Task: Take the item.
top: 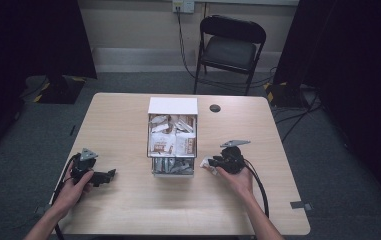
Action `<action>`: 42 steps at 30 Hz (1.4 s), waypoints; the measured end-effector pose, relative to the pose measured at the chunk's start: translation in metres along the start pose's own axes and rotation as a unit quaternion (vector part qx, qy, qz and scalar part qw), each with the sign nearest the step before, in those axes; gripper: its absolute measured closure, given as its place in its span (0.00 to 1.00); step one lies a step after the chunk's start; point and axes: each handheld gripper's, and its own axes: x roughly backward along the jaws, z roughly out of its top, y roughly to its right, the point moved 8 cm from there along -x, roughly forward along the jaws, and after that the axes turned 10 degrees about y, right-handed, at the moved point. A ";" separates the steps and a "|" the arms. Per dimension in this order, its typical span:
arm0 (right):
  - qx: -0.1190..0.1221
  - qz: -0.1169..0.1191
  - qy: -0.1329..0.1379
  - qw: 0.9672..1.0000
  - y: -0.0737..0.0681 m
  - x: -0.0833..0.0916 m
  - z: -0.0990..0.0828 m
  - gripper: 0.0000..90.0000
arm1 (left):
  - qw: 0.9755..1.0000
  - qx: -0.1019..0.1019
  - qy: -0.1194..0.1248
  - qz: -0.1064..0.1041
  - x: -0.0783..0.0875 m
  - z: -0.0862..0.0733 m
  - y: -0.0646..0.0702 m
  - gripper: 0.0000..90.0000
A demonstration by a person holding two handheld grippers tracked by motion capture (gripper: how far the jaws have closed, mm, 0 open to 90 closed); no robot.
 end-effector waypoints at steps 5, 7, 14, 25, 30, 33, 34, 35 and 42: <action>-0.001 -0.003 0.006 1.000 0.002 0.001 0.002 0.66 | 1.000 0.000 0.000 0.000 0.000 0.000 0.000 0.00; -0.004 -0.003 0.007 1.000 0.002 0.002 0.003 0.62 | 1.000 0.000 0.000 0.000 0.000 0.000 0.000 0.00; -0.017 -0.005 0.031 0.999 0.003 0.008 0.012 0.47 | 1.000 0.001 0.000 0.000 0.000 0.000 0.000 0.00; -0.022 -0.020 0.058 0.998 0.005 0.028 0.025 0.28 | 1.000 0.001 0.000 0.000 0.000 0.000 0.000 0.00; -0.028 -0.033 0.064 0.997 0.006 0.046 0.029 0.18 | 1.000 0.001 0.000 0.000 0.000 0.000 0.000 0.00; -0.027 -0.029 0.068 0.997 0.004 0.053 0.029 0.17 | 1.000 0.000 0.000 0.000 0.000 0.000 0.000 0.00; -0.024 -0.030 0.074 0.997 0.002 0.060 0.030 0.17 | 1.000 0.000 0.000 0.000 0.000 0.000 0.000 0.00; -0.024 -0.030 0.074 0.997 0.002 0.060 0.030 0.17 | 1.000 0.000 0.000 0.000 0.000 0.000 0.000 0.00; -0.042 -0.037 0.080 0.995 0.006 0.083 0.023 0.16 | 1.000 0.001 0.000 0.000 0.000 0.000 0.000 0.00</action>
